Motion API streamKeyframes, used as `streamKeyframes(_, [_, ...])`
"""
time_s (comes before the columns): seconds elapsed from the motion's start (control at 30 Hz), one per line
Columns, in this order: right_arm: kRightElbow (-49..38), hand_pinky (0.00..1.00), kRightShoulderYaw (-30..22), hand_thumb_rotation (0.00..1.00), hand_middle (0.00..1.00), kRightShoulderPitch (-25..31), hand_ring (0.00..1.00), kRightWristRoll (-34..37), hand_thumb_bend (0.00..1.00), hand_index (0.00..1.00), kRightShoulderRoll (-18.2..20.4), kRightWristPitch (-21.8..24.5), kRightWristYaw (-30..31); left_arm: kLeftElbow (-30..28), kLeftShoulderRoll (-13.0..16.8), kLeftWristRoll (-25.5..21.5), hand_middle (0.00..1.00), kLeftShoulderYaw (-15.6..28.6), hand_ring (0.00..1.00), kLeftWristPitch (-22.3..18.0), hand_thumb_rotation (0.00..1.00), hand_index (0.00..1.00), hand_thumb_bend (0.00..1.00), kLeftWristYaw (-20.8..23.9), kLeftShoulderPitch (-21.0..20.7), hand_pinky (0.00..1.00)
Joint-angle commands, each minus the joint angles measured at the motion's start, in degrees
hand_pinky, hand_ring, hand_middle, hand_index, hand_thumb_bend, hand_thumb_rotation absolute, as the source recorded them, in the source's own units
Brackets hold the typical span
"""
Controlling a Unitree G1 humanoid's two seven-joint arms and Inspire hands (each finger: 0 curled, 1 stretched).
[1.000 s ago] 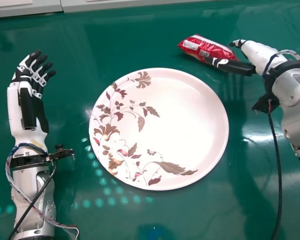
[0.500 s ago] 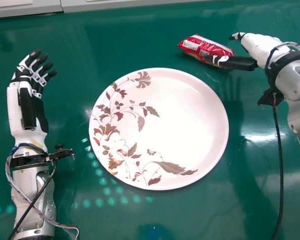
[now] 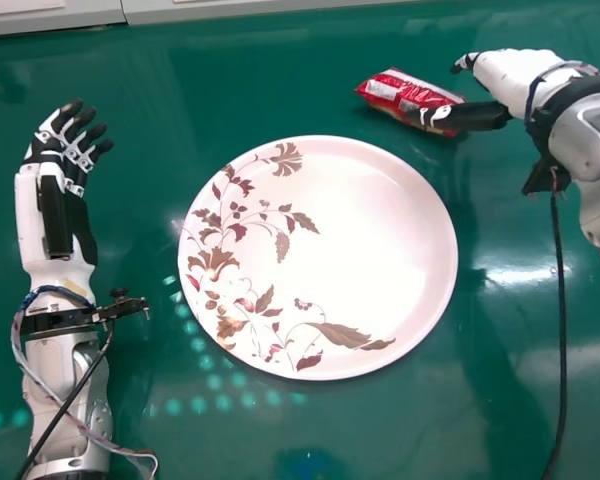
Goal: Pick up biscuit and place it in the plate
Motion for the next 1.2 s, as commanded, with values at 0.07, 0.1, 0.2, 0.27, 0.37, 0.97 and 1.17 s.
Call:
streamKeyframes(0.07, [1.04, 0.85, 0.83, 0.69, 0.97, -1.32, 0.93, -0.73, 1.00, 0.94, -0.41, -1.35, 0.64, 2.29, -0.43, -0.58, 0.84, 0.45, 0.83, -0.91, 0.00, 0.84, 0.08, -0.20, 1.73, 0.81])
streamKeyframes(0.1, [1.32, 0.86, 0.73, 0.69, 0.97, -1.54, 0.93, -0.52, 1.00, 0.95, -0.18, -1.21, 1.05, 2.10, -0.51, -0.51, 0.84, 0.43, 0.83, -0.70, 0.00, 0.84, 0.08, -0.06, 1.78, 0.81])
streamKeyframes(0.2, [2.77, 0.83, 1.15, 0.68, 0.96, -2.13, 0.92, -0.67, 1.00, 0.94, -0.18, -2.88, 0.14, 1.95, -0.49, -0.24, 0.84, 0.44, 0.83, -0.77, 0.00, 0.84, 0.08, 0.10, 1.80, 0.81])
streamKeyframes(0.27, [3.97, 0.83, 1.54, 0.70, 0.95, -2.64, 0.92, -0.85, 1.00, 0.93, -0.08, -3.90, -0.40, 2.15, -0.45, -0.15, 0.83, 0.51, 0.82, -1.12, 0.00, 0.83, 0.08, 0.11, 1.71, 0.80])
streamKeyframes(0.37, [6.13, 0.83, 1.91, 0.69, 0.95, -3.62, 0.91, -0.87, 1.00, 0.93, 0.40, -4.91, -1.03, 1.57, -0.56, -0.03, 0.83, 0.46, 0.82, -0.57, 0.00, 0.83, 0.09, 0.40, 1.87, 0.80])
streamKeyframes(0.97, [20.81, 0.75, 5.63, 0.68, 0.90, -8.93, 0.85, -2.25, 1.00, 0.89, 3.25, -8.35, -7.86, -2.42, -0.77, 1.86, 0.83, -0.04, 0.83, 2.26, 0.00, 0.84, 0.11, 2.87, 3.39, 0.82])
streamKeyframes(1.17, [23.11, 0.81, 6.49, 0.70, 0.93, -9.64, 0.89, -2.18, 1.00, 0.91, 4.69, -6.91, -7.61, -2.58, -0.30, 1.63, 0.82, 0.38, 0.82, 2.12, 0.00, 0.84, 0.11, 2.48, 3.71, 0.77])
